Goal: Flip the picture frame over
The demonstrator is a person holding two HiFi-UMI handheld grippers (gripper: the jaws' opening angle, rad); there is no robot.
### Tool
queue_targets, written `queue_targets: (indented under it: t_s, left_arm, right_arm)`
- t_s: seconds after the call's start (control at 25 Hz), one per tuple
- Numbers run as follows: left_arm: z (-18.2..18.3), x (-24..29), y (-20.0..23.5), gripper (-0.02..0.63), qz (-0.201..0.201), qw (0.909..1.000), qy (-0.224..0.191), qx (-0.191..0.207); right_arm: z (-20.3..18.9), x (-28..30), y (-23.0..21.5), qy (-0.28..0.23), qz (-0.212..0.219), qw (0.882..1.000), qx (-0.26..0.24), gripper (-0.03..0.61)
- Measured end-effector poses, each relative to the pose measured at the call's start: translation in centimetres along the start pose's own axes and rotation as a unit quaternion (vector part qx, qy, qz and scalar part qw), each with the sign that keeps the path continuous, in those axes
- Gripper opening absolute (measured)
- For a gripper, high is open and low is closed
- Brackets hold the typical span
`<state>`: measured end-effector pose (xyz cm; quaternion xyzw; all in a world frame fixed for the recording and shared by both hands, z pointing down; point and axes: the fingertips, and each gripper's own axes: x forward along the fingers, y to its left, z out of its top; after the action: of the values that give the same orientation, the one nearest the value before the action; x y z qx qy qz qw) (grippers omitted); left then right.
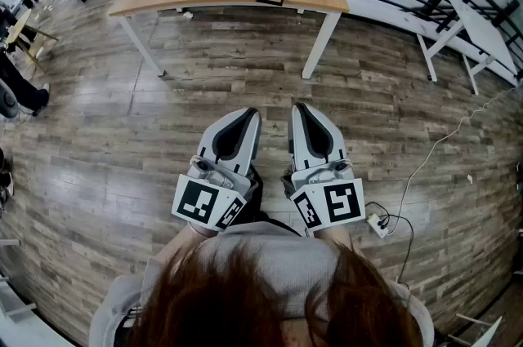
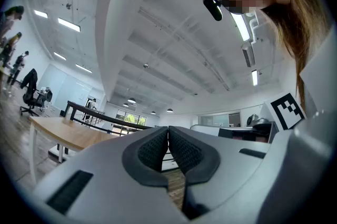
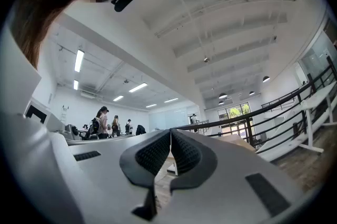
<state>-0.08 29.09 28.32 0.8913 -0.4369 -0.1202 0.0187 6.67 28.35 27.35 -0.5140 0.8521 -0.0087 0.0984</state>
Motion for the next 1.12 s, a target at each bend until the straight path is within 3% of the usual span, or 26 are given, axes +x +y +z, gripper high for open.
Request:
queue_targets:
  t_s: [0.28,0.84,1.12]
  left_arm:
    - [-1.4,6.6,6.2,0.009,0.000,0.9999,0.003,-0.010]
    - [-1.3,25.8,23.6,0.009,-0.035,0.9994,0.002,-0.001]
    - [-2.8,29.0,27.4,0.009,-0.018,0.9995,0.015,-0.022]
  right_arm:
    - [-0.6,7.5,-3.8,-0.002,-0.011,1.000,-0.018,0.015]
    - [-2.7,30.7,-13.7,-0.008,-0.049,0.999,-0.020,0.015]
    - [-4.9,34.8,-16.5,0.025,-0.074,0.996,-0.031,0.017]
